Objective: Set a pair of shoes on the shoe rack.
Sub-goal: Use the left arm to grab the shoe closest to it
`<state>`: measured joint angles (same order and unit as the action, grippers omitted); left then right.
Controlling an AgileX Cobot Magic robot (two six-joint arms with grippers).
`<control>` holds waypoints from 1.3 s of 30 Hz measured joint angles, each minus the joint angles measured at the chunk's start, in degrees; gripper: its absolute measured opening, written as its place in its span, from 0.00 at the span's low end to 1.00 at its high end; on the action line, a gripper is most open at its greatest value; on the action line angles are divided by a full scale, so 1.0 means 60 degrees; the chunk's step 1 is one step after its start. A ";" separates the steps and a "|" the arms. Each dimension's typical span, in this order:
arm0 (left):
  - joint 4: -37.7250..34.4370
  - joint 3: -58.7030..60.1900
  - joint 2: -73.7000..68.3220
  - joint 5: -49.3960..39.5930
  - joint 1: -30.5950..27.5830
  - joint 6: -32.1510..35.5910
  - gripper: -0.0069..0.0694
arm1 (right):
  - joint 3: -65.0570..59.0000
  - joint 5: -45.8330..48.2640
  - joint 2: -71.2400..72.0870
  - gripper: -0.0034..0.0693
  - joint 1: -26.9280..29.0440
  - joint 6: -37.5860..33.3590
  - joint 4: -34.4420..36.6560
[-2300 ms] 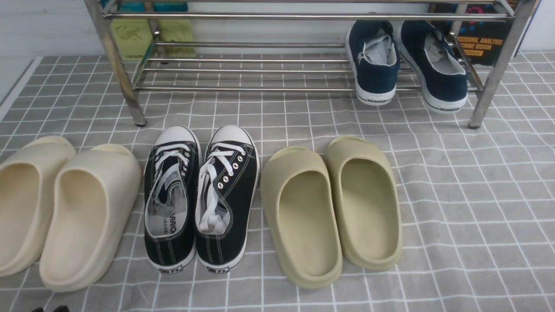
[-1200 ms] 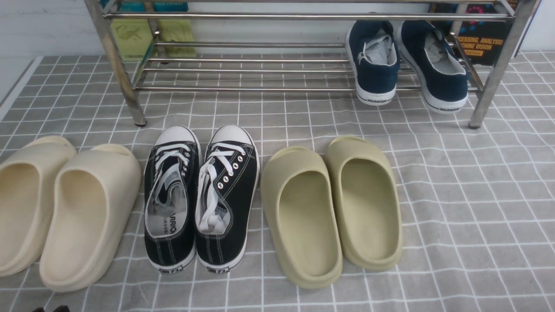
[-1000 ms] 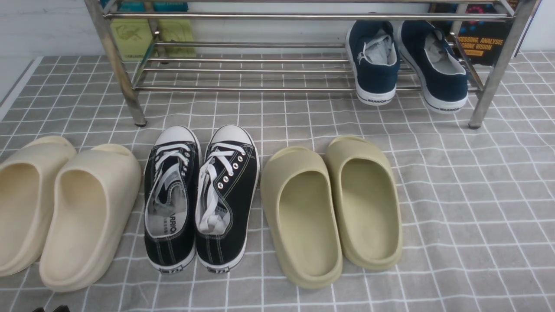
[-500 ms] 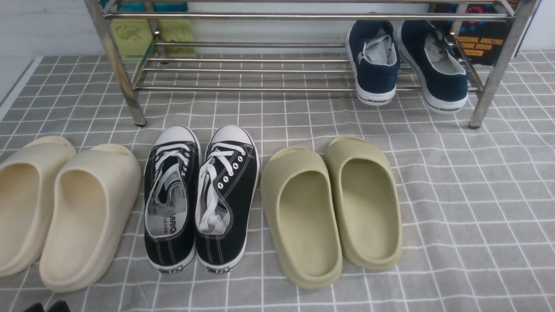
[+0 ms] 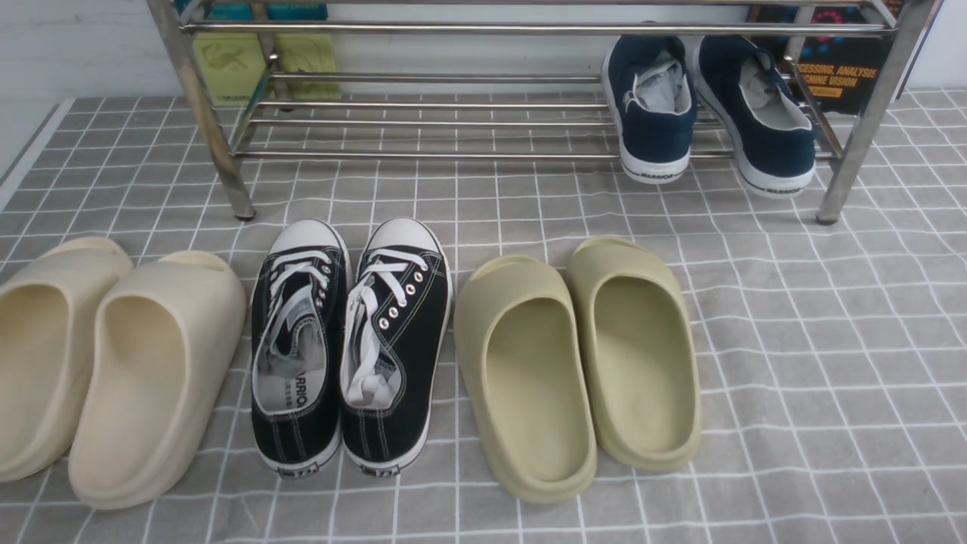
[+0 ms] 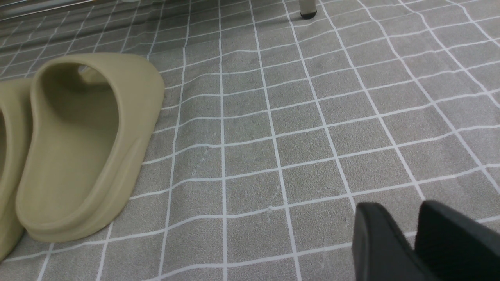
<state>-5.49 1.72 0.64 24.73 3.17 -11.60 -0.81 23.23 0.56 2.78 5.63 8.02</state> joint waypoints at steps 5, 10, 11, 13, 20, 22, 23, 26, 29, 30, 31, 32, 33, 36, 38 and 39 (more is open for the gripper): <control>-0.0025 -0.0606 0.0000 0.1593 0.0000 -0.1457 0.30 | 0.0000 0.0000 0.0000 0.32 0.0000 0.0000 0.0000; 0.0268 -0.3237 -0.0460 -0.2890 0.0000 -0.0877 0.07 | 0.0000 0.0000 0.0000 0.33 0.0000 0.0000 0.0000; 0.0268 -0.3662 -0.0652 -0.3790 0.0000 -0.0832 0.07 | 0.0000 0.0000 0.0000 0.33 0.0000 0.0000 0.0000; 0.0279 -0.4199 -0.1192 -0.5056 0.0000 -0.0782 0.07 | 0.0000 0.0000 0.0000 0.33 0.0000 0.0000 0.0000; -0.0024 -0.4883 -0.4542 -0.7795 0.0000 -0.1025 0.07 | 0.0000 0.0000 0.0000 0.34 0.0000 0.0000 0.0000; -0.0417 -0.5001 -0.5714 -0.7787 0.0000 -0.1025 0.07 | 0.0000 0.0000 0.0000 0.34 0.0000 0.0000 0.0000; -0.0734 -0.5374 -0.6792 -0.7901 0.0000 -0.0955 0.07 | 0.0000 0.0000 0.0000 0.35 0.0000 0.0000 0.0000; -0.0966 -0.6102 -0.8354 -0.8472 0.0000 -0.0468 0.07 | 0.0000 0.0000 0.0000 0.35 0.0000 0.0000 0.0009; -0.1063 -0.7133 -1.0033 -0.9458 0.0000 0.0414 0.11 | 0.0000 0.0000 0.0000 0.35 0.0000 0.0000 0.0009; -0.1103 -0.7404 -1.0488 -0.9744 0.0000 0.0687 0.14 | 0.0000 0.0000 0.0000 0.35 0.0000 0.0000 0.0009; -0.1170 -0.7740 -1.1039 -1.0086 0.0000 0.1014 0.19 | 0.0000 0.0000 0.0000 0.35 0.0000 0.0000 0.0009; -0.1196 -0.7872 -1.1254 -1.0152 0.0000 0.1131 0.20 | 0.0000 0.0000 0.0000 0.35 0.0000 0.0000 0.0009; -0.1347 -0.8312 -1.2065 -1.0584 0.0000 0.1492 0.29 | 0.0000 0.0000 0.0000 0.35 0.0000 0.0000 0.0009; -0.1479 -0.9112 -1.3394 -1.0841 0.0000 0.1778 0.46 | 0.0000 0.0000 0.0000 0.35 0.0000 0.0000 0.0009; -0.1486 -0.9315 -1.3845 -1.0841 0.0000 0.1778 0.49 | 0.0000 0.0000 0.0000 0.36 0.0000 0.0000 0.0009; -0.1497 -0.9414 -1.4119 -1.0815 0.0000 0.1797 0.50 | 0.0000 0.0000 0.0000 0.36 0.0000 0.0000 0.0009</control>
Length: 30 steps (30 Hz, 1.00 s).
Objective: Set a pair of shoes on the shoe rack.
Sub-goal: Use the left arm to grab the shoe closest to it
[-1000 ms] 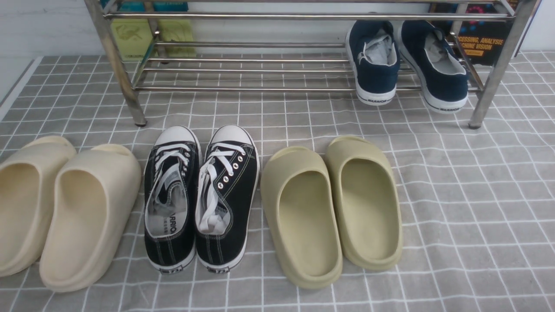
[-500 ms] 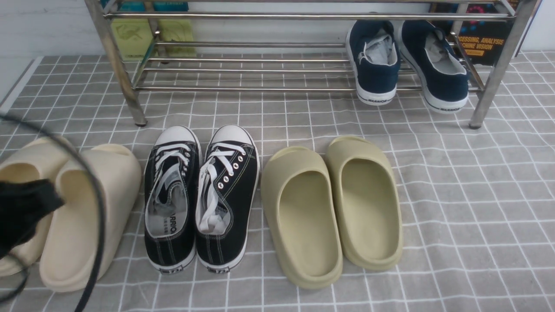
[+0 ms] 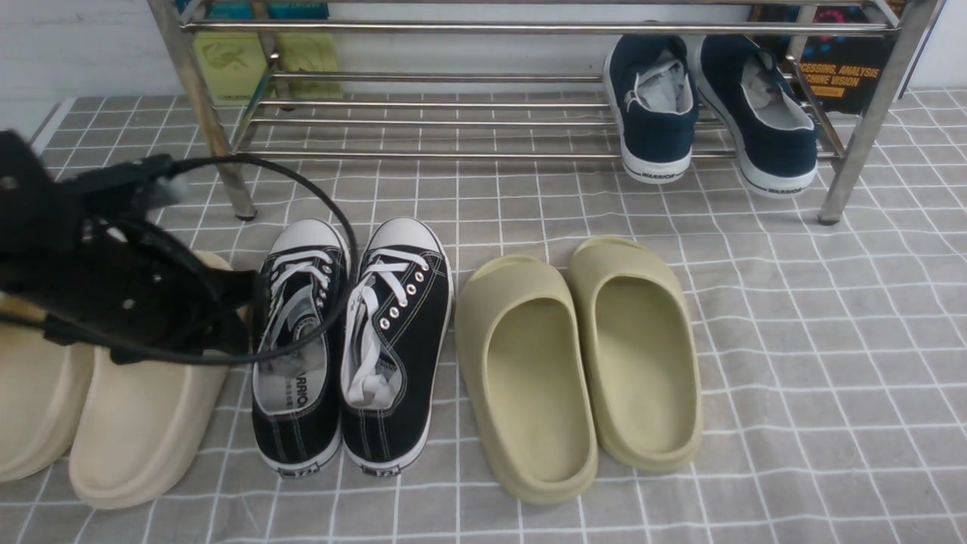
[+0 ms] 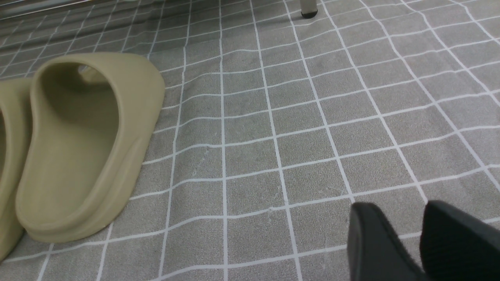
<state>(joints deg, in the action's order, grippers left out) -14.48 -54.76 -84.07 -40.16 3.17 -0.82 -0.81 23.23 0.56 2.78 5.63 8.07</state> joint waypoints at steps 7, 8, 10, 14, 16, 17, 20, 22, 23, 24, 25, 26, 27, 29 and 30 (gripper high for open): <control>-0.0377 -0.0195 -0.1492 0.0463 0.0155 0.0452 0.31 | 0.0000 0.0000 0.0000 0.37 0.0000 0.0000 0.0000; -0.0403 -0.0195 -0.1663 0.0643 0.0331 0.0646 0.25 | 0.0000 0.0000 0.0000 0.37 0.0000 0.0000 0.0000; -0.0383 -0.0195 -0.1795 0.0891 0.0533 0.0722 0.17 | 0.0000 0.0000 0.0000 0.37 0.0000 0.0000 0.0000; -0.0142 -0.0195 -0.1857 0.1155 0.0790 0.0730 0.09 | 0.0000 0.0000 0.0000 0.37 0.0000 0.0000 0.0000; 0.0000 -0.0230 -0.1818 0.1107 0.0810 0.0573 0.09 | 0.0000 0.0000 0.0000 0.37 0.0000 0.0000 0.0000; 0.0089 -0.0238 -0.1764 0.1074 0.0822 0.0425 0.09 | 0.0000 0.0000 0.0000 0.37 0.0000 0.0000 0.0000; 0.0611 -0.0246 -0.1256 0.1064 0.0854 -0.0308 0.09 | 0.0000 0.0000 0.0000 0.37 0.0000 0.0000 0.0000; 0.0897 -0.0302 -0.0808 0.1115 0.0854 -0.0764 0.09 | 0.0000 0.0000 0.0000 0.37 0.0000 0.0000 0.0000; 0.0963 -0.0328 -0.0637 0.1126 0.0863 -0.0911 0.09 | 0.0000 0.0000 0.0000 0.37 0.0000 0.0000 0.0000; 0.1044 -0.0372 -0.0447 0.1094 0.0861 -0.1069 0.09 | 0.0000 0.0000 0.0000 0.37 0.0000 0.0000 0.0000; 0.1074 -0.0373 -0.0385 0.1088 0.0861 -0.1089 0.09 | 0.0000 0.0000 0.0000 0.37 0.0000 0.0000 0.0000; 0.1169 -0.0416 -0.0235 0.0950 0.0865 -0.1185 0.09 | 0.0000 0.0000 0.0000 0.38 0.0000 0.0000 0.0000; 0.1204 -0.0416 -0.0223 0.0841 0.0865 -0.1199 0.09 | 0.0000 0.0000 0.0000 0.38 0.0000 0.0000 -0.0009; 0.1244 -0.0416 -0.0431 0.0513 0.0865 -0.1271 0.09 | 0.0000 0.0000 0.0000 0.38 0.0000 0.0000 -0.0009; 0.1253 -0.0416 -0.0571 0.0402 0.0865 -0.1298 0.10 | 0.0000 0.0000 0.0000 0.38 0.0000 0.0000 -0.0009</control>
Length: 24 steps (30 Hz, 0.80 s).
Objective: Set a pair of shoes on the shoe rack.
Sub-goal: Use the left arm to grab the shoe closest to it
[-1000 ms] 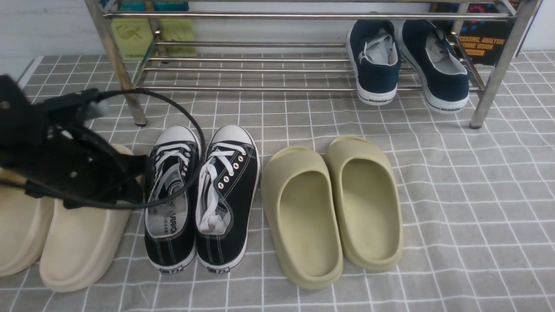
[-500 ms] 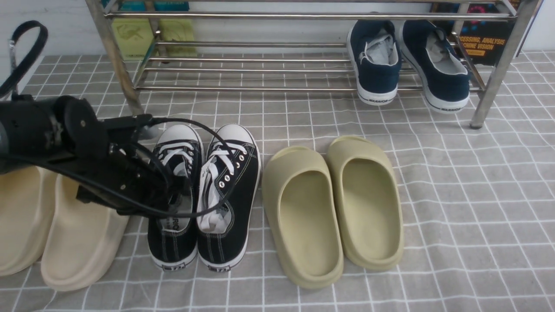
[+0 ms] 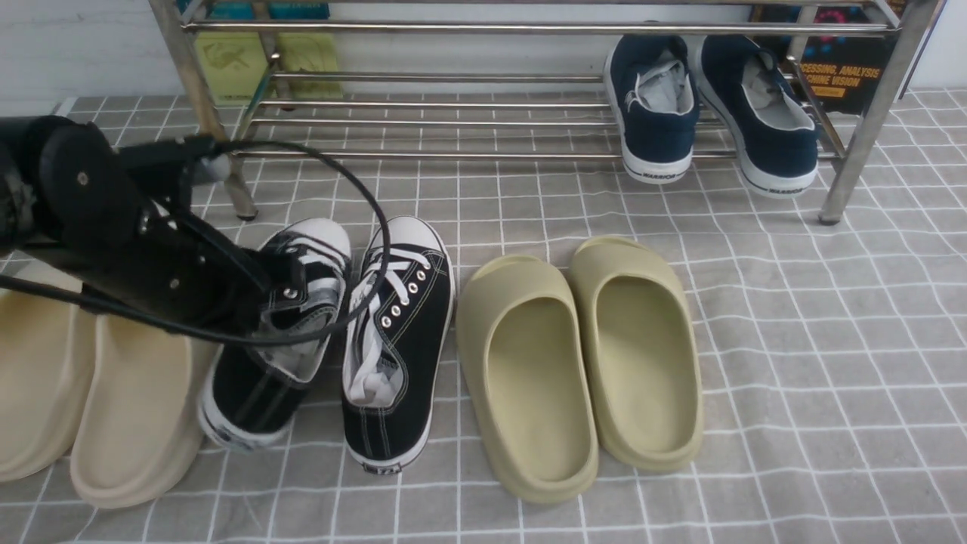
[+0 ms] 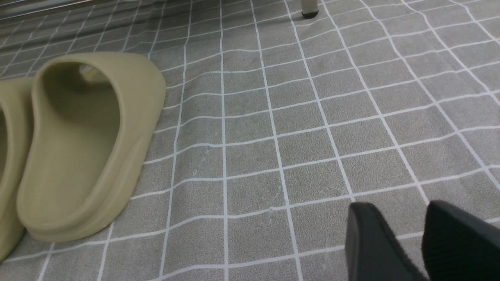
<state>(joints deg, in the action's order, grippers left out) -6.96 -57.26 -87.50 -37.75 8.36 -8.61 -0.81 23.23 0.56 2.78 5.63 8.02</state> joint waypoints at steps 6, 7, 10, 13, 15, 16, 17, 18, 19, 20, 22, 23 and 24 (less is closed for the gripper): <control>-0.0067 0.0000 -0.0752 -0.0152 0.0000 -0.0074 0.29 | 0.0000 0.0000 0.0000 0.38 0.0000 0.0000 0.0000; -0.0089 0.0000 -0.0778 0.0026 0.0000 -0.0085 0.42 | 0.0000 0.0000 0.0000 0.38 0.0000 0.0000 0.0000; -0.0088 -0.0020 -0.0778 0.0123 0.0000 -0.0092 0.60 | 0.0000 0.0000 0.0000 0.38 0.0000 0.0000 0.0000; 0.0025 -0.0033 -0.0875 0.0188 0.0000 -0.0054 0.65 | 0.0000 0.0000 0.0000 0.38 0.0000 0.0000 0.0000; 0.0191 -0.0063 -0.1065 0.0220 0.0000 -0.0022 0.56 | 0.0000 0.0000 0.0000 0.38 0.0000 0.0000 0.0000; 0.0252 -0.0063 -0.1168 0.0220 0.0000 -0.0015 0.51 | 0.0000 0.0000 0.0000 0.38 0.0000 0.0000 0.0000; 0.0339 -0.0070 -0.1337 0.0254 0.0000 -0.0015 0.39 | 0.0000 0.0000 0.0000 0.38 0.0000 0.0000 0.0000; 0.0394 -0.0073 -0.1451 0.0262 0.0000 -0.0015 0.29 | 0.0000 0.0000 0.0000 0.38 0.0000 0.0000 0.0000; 0.0455 -0.0081 -0.1527 0.0264 0.0000 -0.0034 0.21 | 0.0000 0.0000 0.0000 0.38 0.0000 0.0000 0.0000; 0.0514 -0.0081 -0.1527 0.0276 0.0000 -0.0063 0.13 | 0.0000 0.0000 0.0000 0.38 0.0000 0.0000 0.0000; 0.0552 -0.0117 -0.1432 0.0217 0.0000 -0.0203 0.08 | 0.0000 0.0000 0.0000 0.38 0.0000 0.0000 0.0000; 0.0552 -0.0127 -0.1432 0.0196 0.0000 -0.0223 0.08 | 0.0000 0.0000 0.0000 0.38 0.0000 0.0000 0.0000; 0.0561 -0.0189 -0.1244 0.0053 0.0000 -0.0361 0.09 | 0.0000 0.0000 0.0000 0.38 0.0000 0.0000 0.0000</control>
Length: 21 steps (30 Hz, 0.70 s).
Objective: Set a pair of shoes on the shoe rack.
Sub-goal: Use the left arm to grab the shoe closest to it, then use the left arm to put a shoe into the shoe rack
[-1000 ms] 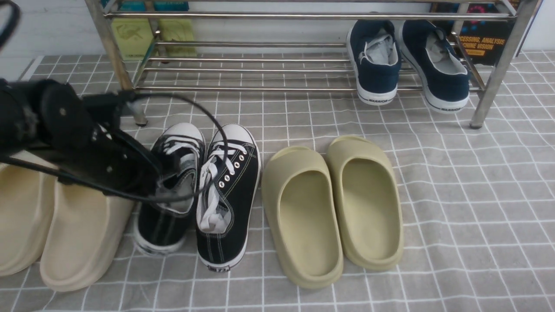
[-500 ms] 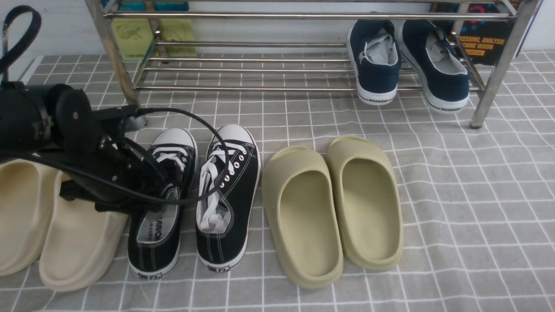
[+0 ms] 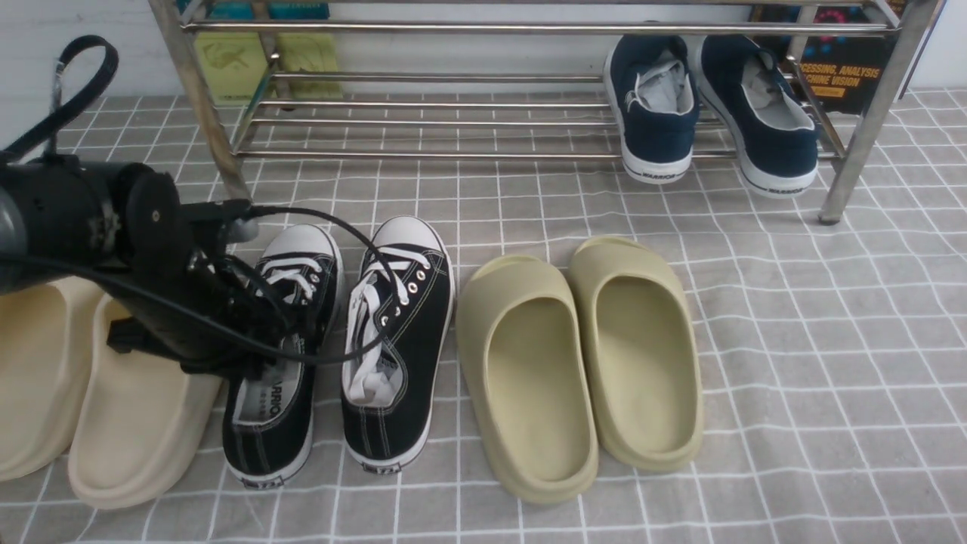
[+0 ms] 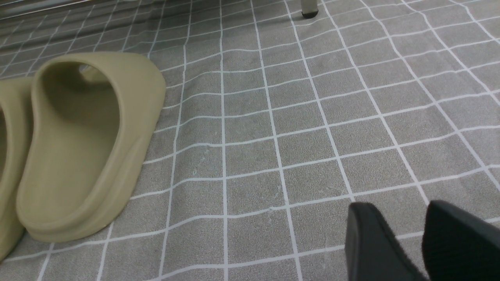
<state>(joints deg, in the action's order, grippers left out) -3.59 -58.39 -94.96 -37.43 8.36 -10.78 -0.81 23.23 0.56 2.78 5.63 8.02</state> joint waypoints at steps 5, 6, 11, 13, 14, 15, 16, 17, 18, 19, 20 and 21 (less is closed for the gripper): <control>-0.0132 -0.0653 0.1114 -0.0858 0.0008 -0.0420 0.09 | 0.0000 0.0000 0.0000 0.38 0.0000 0.0000 0.0000; -0.0132 -0.0869 0.1308 -0.0973 0.0008 -0.0444 0.09 | 0.0000 0.0000 0.0000 0.38 0.0000 0.0000 0.0000; -0.0132 -0.2168 0.1275 -0.0915 0.0008 -0.0444 0.09 | 0.0000 0.0000 0.0000 0.38 0.0000 0.0000 0.0000; -0.0123 -0.2632 0.0911 -0.0873 0.0008 -0.0444 0.09 | 0.0000 0.0000 0.0000 0.38 0.0000 0.0000 0.0000; -0.0112 -0.2940 0.0647 -0.0864 0.0008 -0.0444 0.09 | 0.0000 0.0000 0.0000 0.38 0.0000 0.0000 0.0000; -0.0092 -0.3261 0.0407 -0.0852 0.0008 -0.0447 0.09 | 0.0000 0.0000 0.0000 0.38 0.0000 0.0000 0.0000; -0.0069 -0.3393 0.0279 -0.0841 0.0008 -0.0447 0.09 | 0.0000 0.0000 0.0000 0.38 0.0000 0.0000 0.0009; -0.0030 -0.3936 -0.0324 -0.0784 0.0008 -0.0447 0.09 | 0.0000 0.0000 0.0000 0.38 0.0000 0.0000 0.0009; -0.0030 -0.4299 -0.0612 -0.0753 -0.0003 -0.0447 0.09 | 0.0000 0.0000 0.0000 0.38 0.0000 0.0000 0.0009; -0.0030 -0.4667 -0.0973 -0.0679 -0.0003 -0.0447 0.09 | 0.0000 0.0000 0.0000 0.38 0.0000 0.0000 0.0009; -0.0030 -0.5049 -0.1338 -0.0592 -0.0003 -0.0447 0.09 | 0.0000 0.0000 0.0000 0.38 0.0000 0.0000 0.0009; -0.0030 -0.5430 -0.1771 -0.0485 -0.0003 -0.0447 0.09 | 0.0000 0.0000 0.0000 0.38 0.0000 0.0000 0.0009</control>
<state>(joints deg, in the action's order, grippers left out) -3.78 -90.97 -105.59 -40.34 8.34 -13.46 -0.81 23.23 0.56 2.78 5.63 8.07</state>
